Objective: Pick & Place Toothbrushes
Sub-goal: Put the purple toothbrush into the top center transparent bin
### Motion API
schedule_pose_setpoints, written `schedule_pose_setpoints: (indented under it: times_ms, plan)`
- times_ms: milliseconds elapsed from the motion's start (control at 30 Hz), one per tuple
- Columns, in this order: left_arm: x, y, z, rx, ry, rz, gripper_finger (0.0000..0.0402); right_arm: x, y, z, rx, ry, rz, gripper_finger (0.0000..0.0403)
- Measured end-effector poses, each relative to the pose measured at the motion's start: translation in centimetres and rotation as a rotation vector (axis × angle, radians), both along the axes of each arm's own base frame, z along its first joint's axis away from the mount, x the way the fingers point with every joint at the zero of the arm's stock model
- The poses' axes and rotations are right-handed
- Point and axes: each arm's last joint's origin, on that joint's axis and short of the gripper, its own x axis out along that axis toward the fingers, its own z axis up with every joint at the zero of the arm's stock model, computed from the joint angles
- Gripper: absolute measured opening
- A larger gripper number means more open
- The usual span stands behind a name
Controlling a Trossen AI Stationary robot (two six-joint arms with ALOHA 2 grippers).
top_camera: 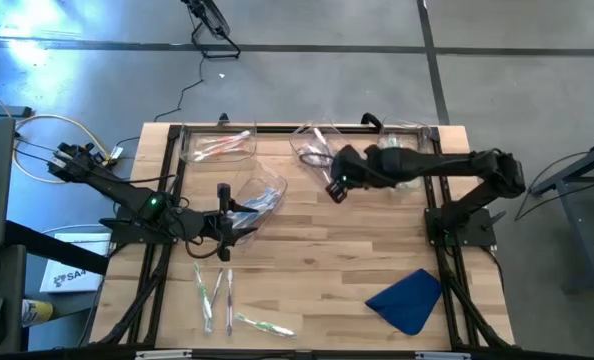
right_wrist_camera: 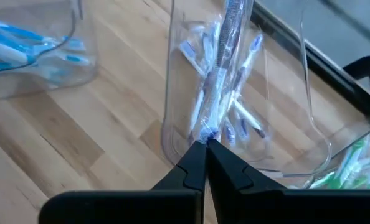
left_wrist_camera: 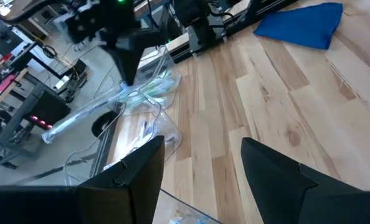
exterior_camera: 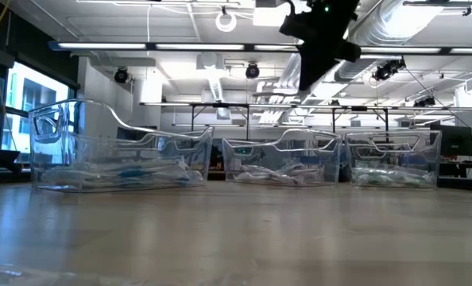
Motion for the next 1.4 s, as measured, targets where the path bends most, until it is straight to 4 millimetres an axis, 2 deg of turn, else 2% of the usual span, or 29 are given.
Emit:
schedule_pose_setpoints:
  times_ms: [300, 800, 1067, 1267, 1400]
  plan:
    - [0.0, 0.0, 0.0, 0.000, 0.000, 0.000, 0.0207, -0.4, -4.6, -0.8, 0.095, 0.045, -0.009, 0.0004]
    - [0.0, 0.0, 0.0, -0.002, -0.003, 0.000, 0.0207, 0.9, -10.2, -5.8, 0.236, 0.149, 0.018, 0.0004]
    - [0.0, 0.0, 0.0, -0.002, -0.004, 0.000, 0.0207, 1.4, -11.7, -8.5, 0.299, 0.216, 0.058, 0.0004]
    - [0.0, 0.0, 0.0, -0.002, -0.004, 0.000, 0.0207, 1.9, -12.0, -8.4, 0.247, 0.186, 0.071, 0.0006]
    - [0.0, 0.0, 0.0, -0.001, -0.003, 0.000, 0.0207, 1.9, -12.0, -8.3, 0.240, 0.183, 0.118, 0.0028]
